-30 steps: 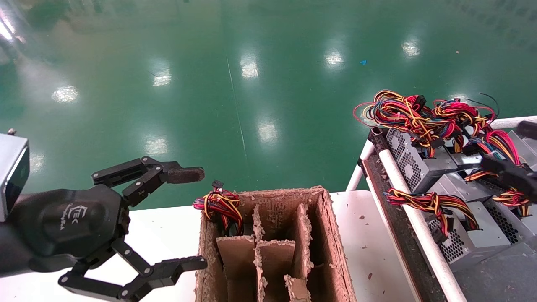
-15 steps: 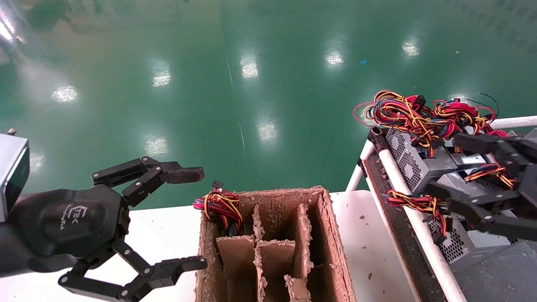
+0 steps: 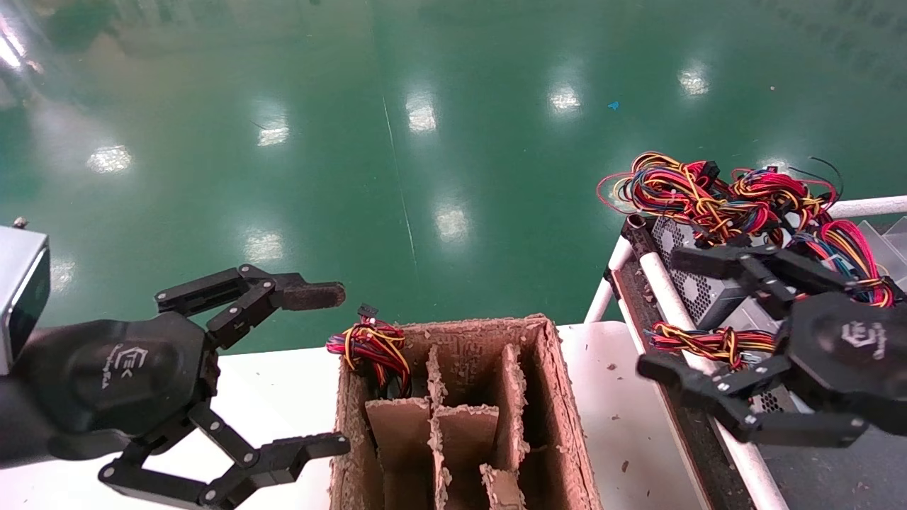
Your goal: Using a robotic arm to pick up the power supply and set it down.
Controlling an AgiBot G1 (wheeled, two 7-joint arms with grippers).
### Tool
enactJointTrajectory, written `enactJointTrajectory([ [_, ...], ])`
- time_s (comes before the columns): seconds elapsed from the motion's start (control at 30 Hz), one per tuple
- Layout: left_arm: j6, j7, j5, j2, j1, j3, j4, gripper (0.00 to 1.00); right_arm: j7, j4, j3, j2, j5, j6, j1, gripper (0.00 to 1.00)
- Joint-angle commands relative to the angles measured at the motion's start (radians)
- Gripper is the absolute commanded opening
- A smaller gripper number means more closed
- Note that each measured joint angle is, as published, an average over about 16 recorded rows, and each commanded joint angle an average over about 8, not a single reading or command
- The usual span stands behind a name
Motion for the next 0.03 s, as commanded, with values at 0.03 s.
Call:
enactJointTrajectory([
  [0.03,0.000,0.000,0.000,0.000,0.000,0.000,0.000,1.00,-0.010,0.003,-0.050,-0.013,0.016,-0.015,0.036,1.00],
])
